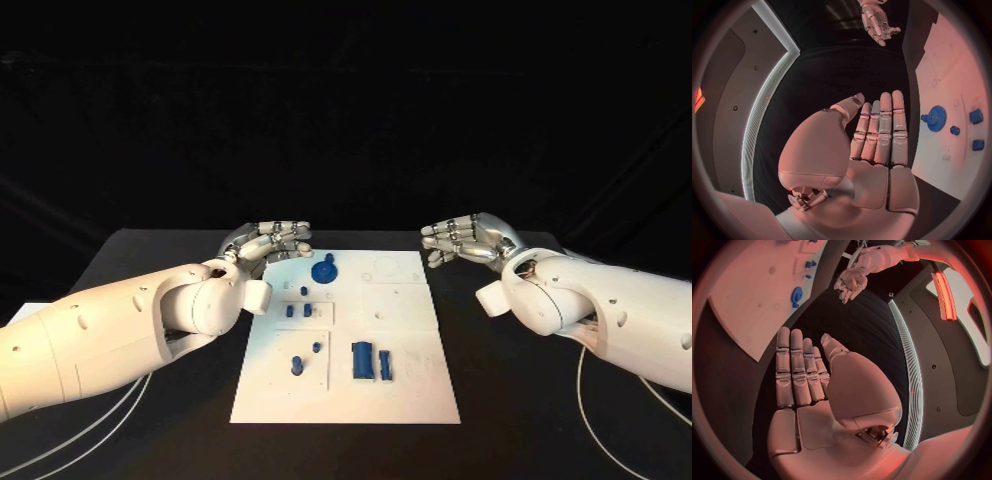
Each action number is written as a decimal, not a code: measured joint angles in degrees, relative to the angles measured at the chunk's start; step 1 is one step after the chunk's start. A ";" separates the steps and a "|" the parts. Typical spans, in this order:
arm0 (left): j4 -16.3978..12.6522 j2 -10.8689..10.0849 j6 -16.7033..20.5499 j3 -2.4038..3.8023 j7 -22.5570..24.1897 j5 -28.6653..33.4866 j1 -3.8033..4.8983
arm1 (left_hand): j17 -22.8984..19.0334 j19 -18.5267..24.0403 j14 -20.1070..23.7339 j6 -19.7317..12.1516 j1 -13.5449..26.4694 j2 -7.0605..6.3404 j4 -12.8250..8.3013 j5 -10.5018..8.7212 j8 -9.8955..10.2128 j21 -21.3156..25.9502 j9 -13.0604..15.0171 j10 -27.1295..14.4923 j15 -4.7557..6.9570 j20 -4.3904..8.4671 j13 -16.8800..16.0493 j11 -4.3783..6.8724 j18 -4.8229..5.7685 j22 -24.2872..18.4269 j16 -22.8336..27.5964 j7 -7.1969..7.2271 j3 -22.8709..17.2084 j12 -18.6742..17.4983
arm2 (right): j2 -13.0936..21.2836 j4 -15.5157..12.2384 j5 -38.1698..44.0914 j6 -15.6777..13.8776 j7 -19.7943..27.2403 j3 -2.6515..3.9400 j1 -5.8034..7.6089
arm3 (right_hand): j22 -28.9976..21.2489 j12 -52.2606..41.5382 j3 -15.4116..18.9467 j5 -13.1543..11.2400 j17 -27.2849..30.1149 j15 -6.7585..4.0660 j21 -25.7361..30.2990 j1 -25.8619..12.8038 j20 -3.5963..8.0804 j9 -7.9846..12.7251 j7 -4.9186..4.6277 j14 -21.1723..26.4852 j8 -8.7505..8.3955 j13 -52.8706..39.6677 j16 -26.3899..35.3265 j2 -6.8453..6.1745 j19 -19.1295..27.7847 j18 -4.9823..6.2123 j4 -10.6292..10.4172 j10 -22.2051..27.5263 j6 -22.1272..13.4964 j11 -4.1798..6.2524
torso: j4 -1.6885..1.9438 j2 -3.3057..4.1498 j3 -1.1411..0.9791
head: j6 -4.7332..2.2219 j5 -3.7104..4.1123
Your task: Assemble the parts on the task board
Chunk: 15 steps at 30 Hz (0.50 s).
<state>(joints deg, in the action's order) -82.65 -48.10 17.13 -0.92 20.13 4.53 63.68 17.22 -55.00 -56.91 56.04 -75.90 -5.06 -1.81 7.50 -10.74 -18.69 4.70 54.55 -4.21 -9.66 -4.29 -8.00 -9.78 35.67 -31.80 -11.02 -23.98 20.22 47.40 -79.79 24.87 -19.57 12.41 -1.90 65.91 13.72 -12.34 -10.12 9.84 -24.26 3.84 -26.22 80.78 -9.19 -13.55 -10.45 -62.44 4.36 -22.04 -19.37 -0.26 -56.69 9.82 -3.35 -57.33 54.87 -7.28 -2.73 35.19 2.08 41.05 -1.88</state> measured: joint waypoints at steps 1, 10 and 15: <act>0.33 0.13 0.23 -0.01 0.13 -0.03 -0.01 | -1.10 1.50 0.72 -0.21 0.00 0.00 -0.01 0.00 0.36 1.61 -0.16 -0.40 -0.72 -0.46 0.40 -0.40 -0.01 -1.19 2.61 -0.22 0.01 -1.03 | -0.47 0.81 -1.53 0.28 0.89 0.07 0.04 | -1.35 1.06 -1.03 0.00 1.91 0.43 1.95 -0.01 -0.58 0.64 -0.21 -0.04 -0.45 2.32 2.41 0.00 -0.40 0.00 0.28 -0.41 0.21 -0.09 | 0.03 -0.25 -0.08 | -0.13 -0.04; 1.47 0.62 1.39 0.01 0.73 -0.12 0.01 | -7.62 15.77 10.97 -8.63 10.84 2.33 0.98 -0.95 3.32 11.25 -2.51 -9.13 -2.43 -1.67 2.36 -0.31 0.91 -12.09 16.07 0.90 3.31 -7.49 | -1.85 3.06 -7.64 1.47 4.28 0.27 0.12 | -6.94 4.95 -2.78 -1.73 10.77 -1.24 10.71 -14.08 0.24 4.79 1.44 6.53 -2.38 12.44 10.71 -0.51 5.32 -0.10 2.65 5.31 -6.95 0.97 | 0.24 -1.08 -0.34 | -0.91 -0.15; 0.24 0.96 2.87 0.06 0.77 -0.14 -0.65 | -9.42 23.12 19.54 -17.51 22.97 3.87 1.42 -2.51 4.69 12.65 -3.74 -17.63 -1.19 0.48 3.45 1.24 1.79 -16.50 19.00 2.83 7.19 -9.89 | -1.85 1.27 -8.27 -0.06 4.49 0.46 -0.84 | -8.22 6.36 -0.35 -3.23 13.29 -2.71 13.59 -26.48 1.91 6.43 3.12 16.96 -3.29 14.24 12.34 -0.07 14.90 -1.46 3.02 15.00 -15.90 2.84 | 0.67 -1.55 -0.63 | -2.26 0.34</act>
<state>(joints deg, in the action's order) -82.41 -47.14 20.00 -0.86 20.91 4.39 63.03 7.80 -31.88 -37.37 38.53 -52.93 -1.19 -0.39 4.99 -6.05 -6.04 0.96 36.93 -5.40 -9.18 -0.84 -6.76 -7.99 19.17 -12.81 -8.18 -16.80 10.33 45.54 -78.51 16.60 -19.62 16.90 -1.44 65.07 5.50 -5.98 -10.47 6.61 -10.97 1.14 -12.63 54.30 -7.28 -7.12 -7.33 -45.48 1.08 -7.81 -7.03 -0.33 -41.79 8.36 -0.32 -42.33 38.97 -4.44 -2.06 33.65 1.45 38.79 -1.55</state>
